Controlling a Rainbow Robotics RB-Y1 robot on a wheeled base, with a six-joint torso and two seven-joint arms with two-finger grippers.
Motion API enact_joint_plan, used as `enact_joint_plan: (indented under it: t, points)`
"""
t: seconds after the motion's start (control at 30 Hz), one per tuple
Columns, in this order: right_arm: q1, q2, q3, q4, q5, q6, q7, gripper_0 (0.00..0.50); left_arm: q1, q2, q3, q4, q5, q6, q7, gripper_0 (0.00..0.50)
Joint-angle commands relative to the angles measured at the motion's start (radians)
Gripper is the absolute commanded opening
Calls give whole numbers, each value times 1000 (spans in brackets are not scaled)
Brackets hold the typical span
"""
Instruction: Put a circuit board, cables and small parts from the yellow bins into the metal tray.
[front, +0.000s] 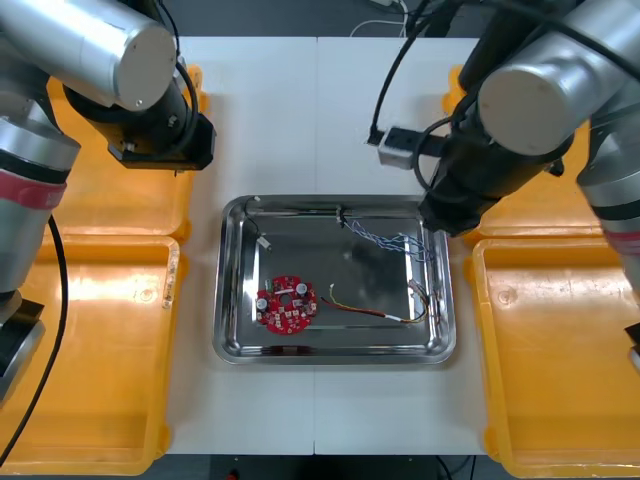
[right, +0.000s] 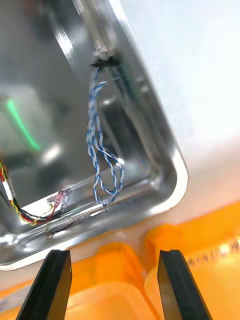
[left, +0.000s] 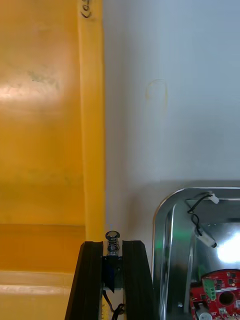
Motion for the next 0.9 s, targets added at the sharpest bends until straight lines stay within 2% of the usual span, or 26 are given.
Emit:
enact_joint_plan:
  t: [0.03,0.2,0.33,0.47,0.9]
  points:
    - [-41,-143,-68,-45,-89,5,-94,500,27,-40,-59,-75,-26,5,34,0]
    - [-25,-269,-97,-45,-180,5,-215,500,49,-72,-127,-88,-34,-38,112,0]
    - [15,-338,-152,-45,-226,5,-318,500,67,-94,-181,-88,-40,-107,177,0]
    - [64,-373,-224,-45,-246,5,-393,500,81,-101,-239,-87,-43,-167,234,0]
    - [189,-404,-359,-45,-226,5,-533,500,125,-103,-352,-67,-42,-282,353,0]
